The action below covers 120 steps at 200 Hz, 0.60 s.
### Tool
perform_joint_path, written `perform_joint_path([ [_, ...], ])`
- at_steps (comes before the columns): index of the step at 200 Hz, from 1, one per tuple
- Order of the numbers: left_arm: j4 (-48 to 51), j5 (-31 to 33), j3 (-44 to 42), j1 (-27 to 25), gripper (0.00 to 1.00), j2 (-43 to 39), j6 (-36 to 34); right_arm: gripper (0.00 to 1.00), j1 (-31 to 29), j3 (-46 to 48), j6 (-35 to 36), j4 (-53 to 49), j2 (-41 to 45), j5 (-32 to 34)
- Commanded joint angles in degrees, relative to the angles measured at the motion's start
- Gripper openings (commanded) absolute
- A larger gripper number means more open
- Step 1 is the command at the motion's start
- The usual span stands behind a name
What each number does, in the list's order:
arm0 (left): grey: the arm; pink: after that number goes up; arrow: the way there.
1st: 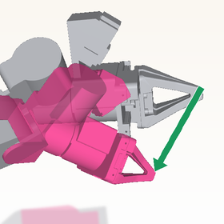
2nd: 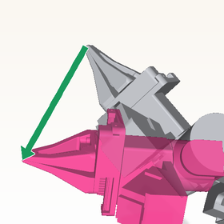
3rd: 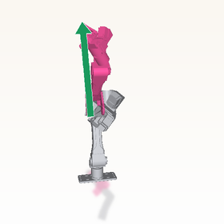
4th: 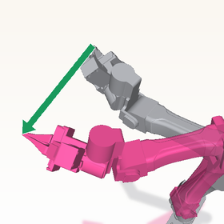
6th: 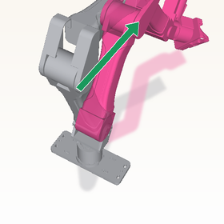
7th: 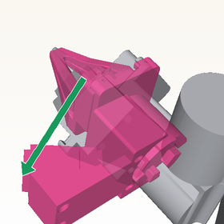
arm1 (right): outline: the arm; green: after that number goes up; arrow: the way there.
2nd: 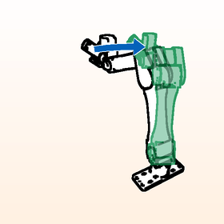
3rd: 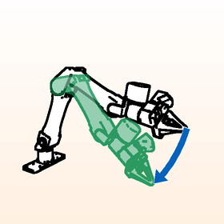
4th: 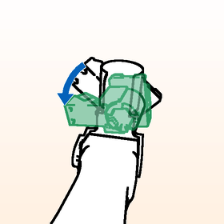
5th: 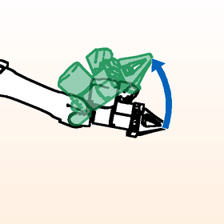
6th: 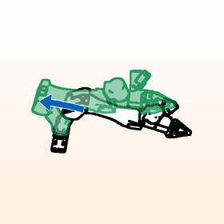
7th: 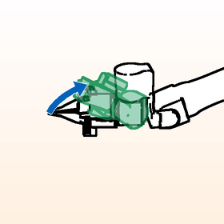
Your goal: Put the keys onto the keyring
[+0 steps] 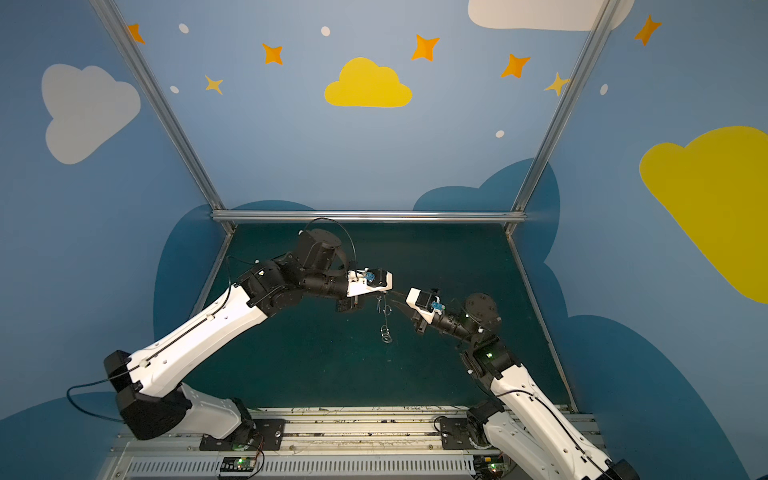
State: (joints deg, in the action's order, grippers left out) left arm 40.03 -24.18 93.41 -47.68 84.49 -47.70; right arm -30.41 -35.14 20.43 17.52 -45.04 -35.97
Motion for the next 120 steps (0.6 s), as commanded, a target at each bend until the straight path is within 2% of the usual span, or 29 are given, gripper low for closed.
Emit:
perform_joint_path([
  [1,6.89,5.24,3.61,-1.26,0.03,1.29,-3.06,0.21,-0.08,-1.78,4.03,-2.79,0.65,-0.57],
  [65,8.31,7.58,6.0,-3.1,0.03,2.45,-3.93,0.17,-0.88,-1.86,2.95,-0.93,-1.17,-1.63],
  [120,7.8,7.51,5.82,-3.6,0.04,2.44,-3.91,0.2,-1.4,-1.34,1.2,1.58,-2.05,-0.95],
])
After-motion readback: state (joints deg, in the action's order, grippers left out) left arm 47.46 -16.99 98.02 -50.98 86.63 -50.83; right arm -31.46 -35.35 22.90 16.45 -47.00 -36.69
